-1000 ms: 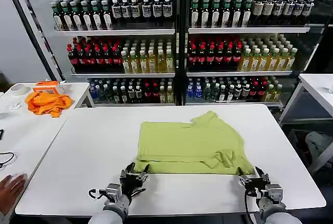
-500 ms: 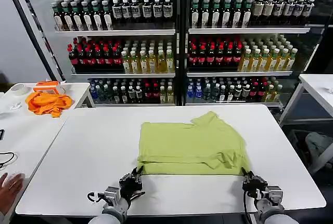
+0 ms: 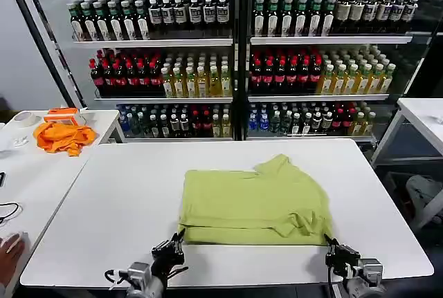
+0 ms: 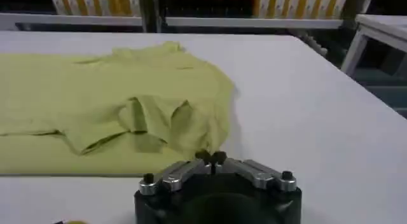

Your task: Fold and organize the clothes.

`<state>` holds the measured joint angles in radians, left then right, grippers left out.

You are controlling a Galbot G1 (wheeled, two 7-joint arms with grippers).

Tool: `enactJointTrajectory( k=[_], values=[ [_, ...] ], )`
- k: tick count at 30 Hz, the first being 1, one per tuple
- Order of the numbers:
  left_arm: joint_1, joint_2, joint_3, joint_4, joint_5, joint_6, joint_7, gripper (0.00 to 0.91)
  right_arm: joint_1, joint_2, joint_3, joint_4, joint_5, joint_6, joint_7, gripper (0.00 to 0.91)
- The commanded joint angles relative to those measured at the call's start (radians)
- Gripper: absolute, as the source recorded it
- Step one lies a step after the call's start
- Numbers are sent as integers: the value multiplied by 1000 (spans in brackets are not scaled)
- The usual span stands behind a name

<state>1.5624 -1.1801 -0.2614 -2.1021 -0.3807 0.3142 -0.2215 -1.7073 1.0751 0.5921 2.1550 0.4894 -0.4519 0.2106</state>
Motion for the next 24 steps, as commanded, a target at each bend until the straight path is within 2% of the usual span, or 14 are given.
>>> enactJointTrajectory(
  k=[1, 3, 4, 5, 6, 7, 13, 18, 23, 24],
  values=[
    [250, 18, -18, -170, 44, -26, -1, 20, -156, -3, 19, 110, -59, -11, -4, 0],
    [263, 18, -21, -175, 45, -26, -1, 20, -161, -3, 22, 119, -71, -29, -5, 0],
    [269, 18, -23, -173, 52, -24, 0, 20, -161, -5, 22, 123, -81, -41, -9, 574],
    [269, 19, -23, -172, 54, -22, 0, 20, -160, -6, 23, 126, -92, -41, -17, 907],
    [267, 21, -25, -165, 79, -19, 0, 101, -158, -6, 23, 129, -102, -40, -21, 907],
    [258, 26, -30, -153, 112, -18, 0, 907, -147, -6, 23, 129, -116, -36, -24, 907],
    [196, 71, -90, -165, 82, -7, 4, 907, -89, 1, 59, 151, -99, -8, -30, 907],
    [80, 125, -144, -135, -23, -10, -3, 907, 37, -59, 70, 123, -4, -3, -19, 907],
    [-89, 158, -103, -13, -149, -2, -28, 907, 300, -104, -30, -33, 62, -27, 9, 907],
    [-165, 164, -87, 33, -170, 3, -32, 907, 353, -109, -57, -65, 84, -36, 17, 907]
  ],
)
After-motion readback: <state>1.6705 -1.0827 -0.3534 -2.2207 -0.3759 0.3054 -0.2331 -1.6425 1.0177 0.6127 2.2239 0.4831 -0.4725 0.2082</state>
